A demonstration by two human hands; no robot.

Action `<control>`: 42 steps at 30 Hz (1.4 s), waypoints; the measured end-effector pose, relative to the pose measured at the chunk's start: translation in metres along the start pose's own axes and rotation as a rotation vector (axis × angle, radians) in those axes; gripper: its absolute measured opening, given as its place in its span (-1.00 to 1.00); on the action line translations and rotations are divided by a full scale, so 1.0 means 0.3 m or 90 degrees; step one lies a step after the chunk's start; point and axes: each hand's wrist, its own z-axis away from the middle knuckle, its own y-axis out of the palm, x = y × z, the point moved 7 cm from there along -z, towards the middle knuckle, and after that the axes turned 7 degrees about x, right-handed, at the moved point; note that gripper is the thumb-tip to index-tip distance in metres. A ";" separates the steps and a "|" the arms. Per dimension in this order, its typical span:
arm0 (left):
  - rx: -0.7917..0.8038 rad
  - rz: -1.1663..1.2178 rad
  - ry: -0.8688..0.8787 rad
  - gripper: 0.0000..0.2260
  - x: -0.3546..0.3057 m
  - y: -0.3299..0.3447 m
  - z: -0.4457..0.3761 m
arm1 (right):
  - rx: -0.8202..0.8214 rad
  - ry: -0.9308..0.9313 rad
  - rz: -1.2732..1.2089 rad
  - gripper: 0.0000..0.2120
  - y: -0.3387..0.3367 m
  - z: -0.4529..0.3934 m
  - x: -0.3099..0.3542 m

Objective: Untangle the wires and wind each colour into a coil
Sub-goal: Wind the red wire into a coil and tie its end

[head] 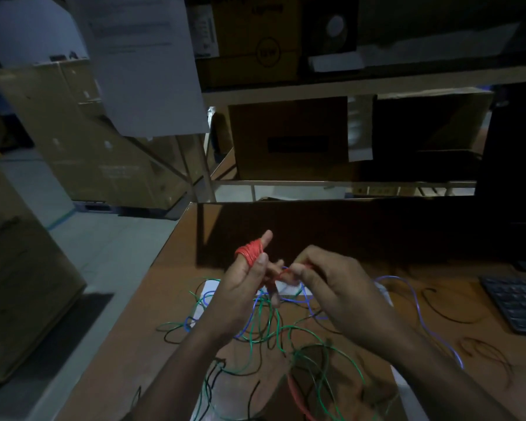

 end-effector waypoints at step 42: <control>0.069 0.176 -0.035 -0.67 0.005 0.064 0.005 | -0.108 0.001 -0.113 -0.92 -0.076 -0.079 -0.027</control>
